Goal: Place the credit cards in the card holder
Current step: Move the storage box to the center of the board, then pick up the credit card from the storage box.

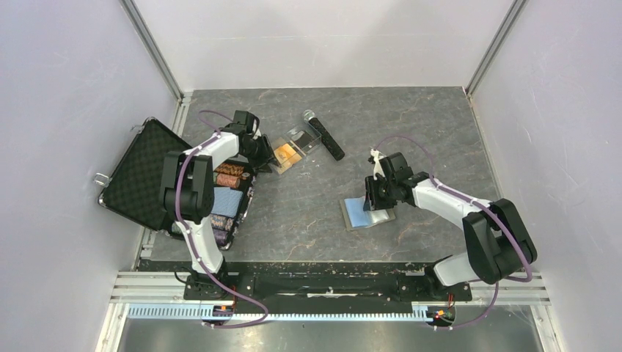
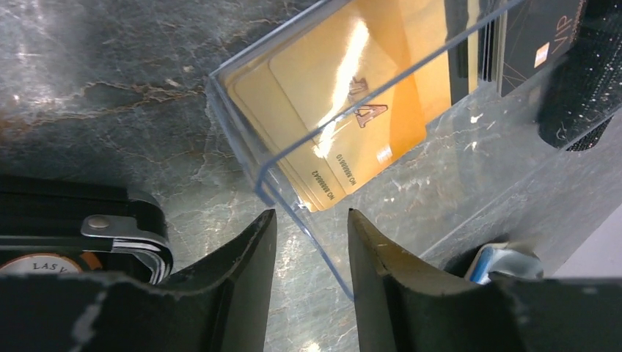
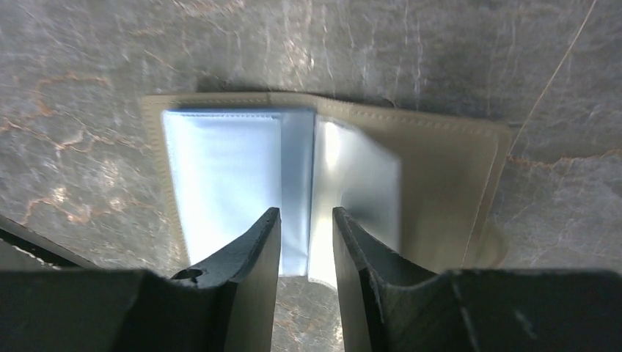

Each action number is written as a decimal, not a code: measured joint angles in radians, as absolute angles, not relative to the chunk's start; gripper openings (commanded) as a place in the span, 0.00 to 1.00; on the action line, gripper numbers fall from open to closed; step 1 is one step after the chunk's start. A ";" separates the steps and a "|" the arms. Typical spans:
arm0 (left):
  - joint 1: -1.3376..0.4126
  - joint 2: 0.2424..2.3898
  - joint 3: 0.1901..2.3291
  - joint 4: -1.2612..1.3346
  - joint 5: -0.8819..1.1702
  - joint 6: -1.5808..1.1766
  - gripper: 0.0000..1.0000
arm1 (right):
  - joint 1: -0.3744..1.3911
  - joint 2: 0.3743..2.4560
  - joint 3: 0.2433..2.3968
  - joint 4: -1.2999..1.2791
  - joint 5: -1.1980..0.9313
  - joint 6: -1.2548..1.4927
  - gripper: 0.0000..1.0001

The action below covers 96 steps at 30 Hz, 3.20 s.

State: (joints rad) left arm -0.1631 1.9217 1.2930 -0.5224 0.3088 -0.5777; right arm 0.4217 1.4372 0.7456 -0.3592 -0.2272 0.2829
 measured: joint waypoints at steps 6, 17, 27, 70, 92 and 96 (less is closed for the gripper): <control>-0.179 1.922 1.310 -0.541 0.310 -0.553 0.12 | 0.422 1.442 0.698 -0.351 -0.226 0.275 0.34; -0.248 1.931 1.333 -0.574 0.298 -0.458 0.02 | 0.457 1.441 0.694 -0.331 -0.200 0.258 0.55; -0.278 1.931 1.336 -0.592 0.292 -0.445 0.04 | 0.559 1.497 0.767 -0.402 -0.059 0.258 0.56; -0.294 1.839 1.452 -0.774 0.289 -0.382 0.61 | 0.603 1.565 0.815 -0.458 0.019 0.242 0.93; -0.299 1.839 1.504 -0.780 0.342 -0.358 0.64 | 0.590 1.605 1.037 -0.567 -0.207 0.188 0.98; -0.303 1.839 1.513 -0.780 0.348 -0.358 0.65 | 0.590 1.605 1.085 -0.572 -0.223 0.187 0.98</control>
